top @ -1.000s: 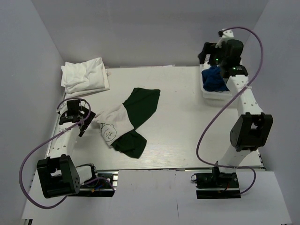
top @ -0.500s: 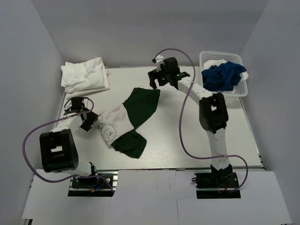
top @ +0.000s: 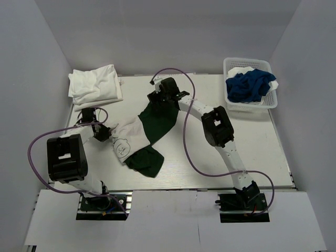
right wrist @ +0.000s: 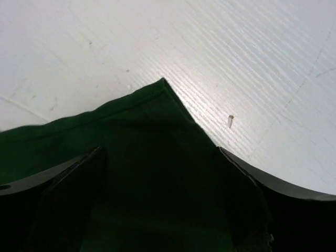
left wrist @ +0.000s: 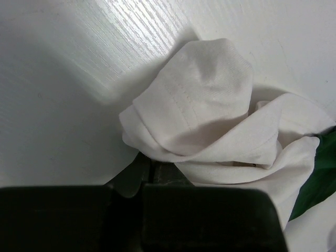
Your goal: Fold and stack the t-shirts
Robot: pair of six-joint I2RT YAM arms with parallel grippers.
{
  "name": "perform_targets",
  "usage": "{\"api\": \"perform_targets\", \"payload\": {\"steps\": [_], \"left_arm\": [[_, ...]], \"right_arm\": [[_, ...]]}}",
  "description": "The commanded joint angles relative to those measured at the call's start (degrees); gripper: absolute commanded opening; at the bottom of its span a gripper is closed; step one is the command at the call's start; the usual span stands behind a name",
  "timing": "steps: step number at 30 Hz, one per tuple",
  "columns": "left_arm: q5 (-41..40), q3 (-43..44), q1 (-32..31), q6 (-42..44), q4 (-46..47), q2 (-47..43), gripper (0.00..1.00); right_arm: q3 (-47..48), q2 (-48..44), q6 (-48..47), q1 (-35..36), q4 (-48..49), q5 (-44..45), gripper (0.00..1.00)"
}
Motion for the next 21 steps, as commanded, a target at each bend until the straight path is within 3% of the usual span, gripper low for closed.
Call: {"api": "perform_targets", "payload": {"steps": [1, 3, 6, 10, 12, 13, 14, 18, 21], "left_arm": [[0.73, -0.30, 0.17, 1.02, 0.60, -0.50, 0.00], [0.73, -0.30, -0.44, 1.73, 0.60, -1.03, 0.00], [0.73, -0.30, -0.45, 2.43, 0.60, -3.13, 0.00], [1.35, -0.30, -0.45, 3.57, 1.83, -6.91, 0.00], [1.88, -0.30, -0.45, 3.57, 2.36, -8.92, 0.00], [1.88, -0.30, -0.45, 3.57, 2.36, -9.46, 0.00], [1.88, -0.30, -0.45, 3.57, 2.36, -9.99, 0.00], [2.93, 0.31, -0.97, 5.59, 2.88, -13.50, 0.00], [2.93, 2.16, -0.97, 6.38, 2.27, -17.89, 0.00]], "right_arm": [[4.32, 3.44, 2.12, 0.20, 0.24, 3.83, 0.90], [5.92, 3.89, 2.39, 0.47, -0.13, 5.60, 0.90], [5.91, 3.98, 2.92, 0.64, -2.30, 4.82, 0.81], [3.64, 2.41, 5.20, 0.56, -5.74, -1.49, 0.37], [0.66, 1.44, 4.51, 0.73, -6.27, -3.00, 0.25], [-1.53, -0.40, 4.24, 1.08, -6.28, -3.88, 0.07], [-2.77, -1.11, 3.72, 1.26, -6.36, -3.45, 0.00], [-12.16, -9.87, 3.54, 1.70, -2.59, 0.23, 0.00], [-21.55, -21.57, 4.15, 1.26, 7.31, 8.48, 0.00]]}}
